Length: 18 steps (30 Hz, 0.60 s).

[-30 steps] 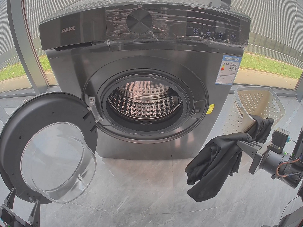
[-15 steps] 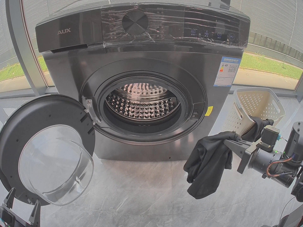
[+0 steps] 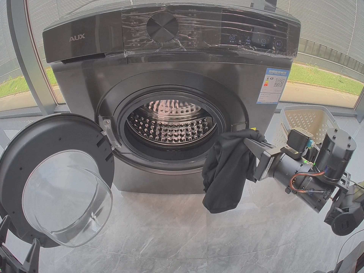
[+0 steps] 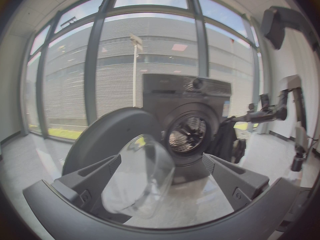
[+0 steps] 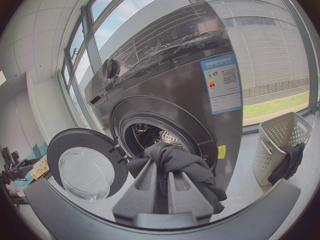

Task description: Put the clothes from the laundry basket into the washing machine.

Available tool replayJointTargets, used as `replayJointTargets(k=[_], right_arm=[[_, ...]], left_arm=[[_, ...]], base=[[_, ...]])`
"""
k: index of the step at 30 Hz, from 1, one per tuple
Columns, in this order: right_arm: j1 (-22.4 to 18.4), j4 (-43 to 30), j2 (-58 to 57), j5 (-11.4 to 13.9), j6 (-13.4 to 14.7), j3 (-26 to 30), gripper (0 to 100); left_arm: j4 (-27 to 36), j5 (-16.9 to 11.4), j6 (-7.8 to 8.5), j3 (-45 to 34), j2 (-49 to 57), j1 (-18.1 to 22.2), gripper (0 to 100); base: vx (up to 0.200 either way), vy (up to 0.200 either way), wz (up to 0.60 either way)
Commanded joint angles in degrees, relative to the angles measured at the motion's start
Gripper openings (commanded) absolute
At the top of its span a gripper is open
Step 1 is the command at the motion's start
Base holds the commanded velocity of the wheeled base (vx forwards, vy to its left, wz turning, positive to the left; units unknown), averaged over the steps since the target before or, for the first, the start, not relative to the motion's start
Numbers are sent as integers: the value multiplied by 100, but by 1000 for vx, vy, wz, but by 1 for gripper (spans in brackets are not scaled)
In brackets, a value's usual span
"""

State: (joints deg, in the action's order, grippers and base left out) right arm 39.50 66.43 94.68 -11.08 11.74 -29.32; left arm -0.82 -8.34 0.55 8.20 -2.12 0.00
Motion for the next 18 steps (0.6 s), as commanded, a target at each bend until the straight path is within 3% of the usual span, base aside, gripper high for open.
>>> replayJointTargets(k=[1, 6, 7, 12, 15, 18], right_arm=[[164, -16, 674, -43, 171, -786, 0], [374, -7, 806, 27, 188, -1023, 0], [392, -33, 815, 27, 197, -1041, 0], [506, 81, 1017, 71, 206, -1208, 0], [638, 107, 1043, 300, 417, -1243, 0], [638, 107, 1087, 317, 461, -1287, 0]], left_arm=[[126, -1091, -11, 287, -1054, 26, 100], [3, -1873, 15, 261, -2240, -9, 100], [-103, -1917, 42, 287, -2469, -18, 100], [-903, -1891, 472, 296, -3558, -229, 100], [-1369, -1856, 578, 287, -4376, -439, 100], [-1834, -1847, 596, 269, -4868, -571, 100]], base=[[0, 0, 0], [0, 0, 0], [0, 0, 0], [0, 0, 0], [0, 0, 0], [0, 0, 0]])
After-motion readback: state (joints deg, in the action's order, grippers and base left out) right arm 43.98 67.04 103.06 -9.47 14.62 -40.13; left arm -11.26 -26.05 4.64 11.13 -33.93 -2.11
